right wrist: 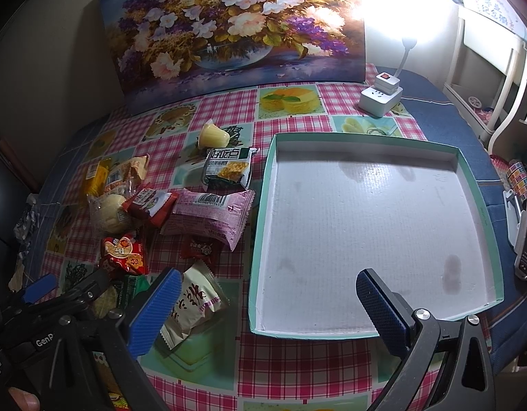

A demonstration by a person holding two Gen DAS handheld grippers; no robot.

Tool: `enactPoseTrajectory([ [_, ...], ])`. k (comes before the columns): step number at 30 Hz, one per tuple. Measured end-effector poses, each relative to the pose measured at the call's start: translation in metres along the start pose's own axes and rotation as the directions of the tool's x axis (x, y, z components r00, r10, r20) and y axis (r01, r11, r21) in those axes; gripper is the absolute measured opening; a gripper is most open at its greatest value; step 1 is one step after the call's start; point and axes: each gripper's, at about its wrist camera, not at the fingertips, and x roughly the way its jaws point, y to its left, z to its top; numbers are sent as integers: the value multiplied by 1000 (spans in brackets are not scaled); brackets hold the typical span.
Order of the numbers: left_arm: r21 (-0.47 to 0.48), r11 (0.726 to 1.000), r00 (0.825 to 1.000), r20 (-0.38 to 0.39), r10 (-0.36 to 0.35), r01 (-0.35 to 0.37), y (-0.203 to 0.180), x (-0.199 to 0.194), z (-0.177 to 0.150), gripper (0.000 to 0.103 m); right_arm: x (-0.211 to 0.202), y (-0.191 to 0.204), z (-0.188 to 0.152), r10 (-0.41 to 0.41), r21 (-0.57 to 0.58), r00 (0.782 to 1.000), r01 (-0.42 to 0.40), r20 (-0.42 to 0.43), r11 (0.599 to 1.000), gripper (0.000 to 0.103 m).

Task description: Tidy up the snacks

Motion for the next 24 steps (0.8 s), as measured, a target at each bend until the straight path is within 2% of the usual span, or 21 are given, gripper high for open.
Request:
enactPoseTrajectory([
  [10,-38,998,994,-90,-54,51,5,11,2,103,6,2,0,20,-11,999,-20,-26,1000,103],
  [12,-42,998,996,-80,-50,47,8,16,2,103,9,1,2,21,-12,999,-22,-39,1000,103],
  [19,-8,996,988,-130,-87,87,2,37,3,102,25,6,3,16,1,996,-16,-93,1000,103],
  [20,0,996,988,-131,-85,86,0,39,3,101,27,6,4,13,4,995,-13,-97,1000,103],
  [22,12,995,986,-135,-99,101,-4,42,4,90,30,5,4,5,16,994,-4,-107,1000,103],
  [24,31,994,982,-161,-101,107,-9,47,4,71,33,5,4,13,30,993,-10,-117,999,103],
])
